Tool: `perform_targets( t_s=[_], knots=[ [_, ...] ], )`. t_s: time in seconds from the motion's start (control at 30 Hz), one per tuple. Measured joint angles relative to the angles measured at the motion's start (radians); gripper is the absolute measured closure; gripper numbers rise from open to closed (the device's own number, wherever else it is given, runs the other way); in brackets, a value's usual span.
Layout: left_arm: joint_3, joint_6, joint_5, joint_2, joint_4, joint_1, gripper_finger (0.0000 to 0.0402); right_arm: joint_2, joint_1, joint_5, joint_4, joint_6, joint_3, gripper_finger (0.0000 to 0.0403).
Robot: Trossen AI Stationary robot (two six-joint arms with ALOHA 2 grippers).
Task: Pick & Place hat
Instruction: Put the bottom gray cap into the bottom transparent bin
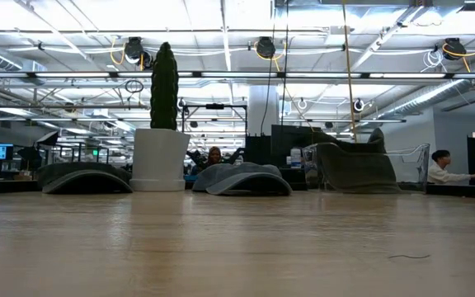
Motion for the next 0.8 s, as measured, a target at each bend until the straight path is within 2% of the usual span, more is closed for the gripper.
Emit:
perform_targets(
  t_s=[0.1,0.3,0.43,0.6,0.8],
  knots=[
    [0.000,-0.013,0.000,0.000,0.000,0.000,0.0284,0.000,-0.001,0.013,-0.003,-0.004,-0.034,0.0403],
    [0.000,-0.025,0.001,0.000,0.000,0.000,0.0284,0.000,-0.001,0.106,-0.005,-0.030,-0.047,0.0403],
    [0.000,-0.025,0.001,0.000,0.000,0.000,0.0284,0.000,-0.001,0.105,-0.017,-0.046,-0.047,0.0403],
    [0.000,-0.025,0.001,0.000,0.000,0.000,0.0284,-0.027,-0.001,0.054,-0.040,-0.018,-0.040,0.0403],
    [0.000,-0.022,0.002,0.000,0.000,0.000,0.0284,-0.080,-0.001,0.147,-0.233,0.051,0.078,0.0403]
  ],
)
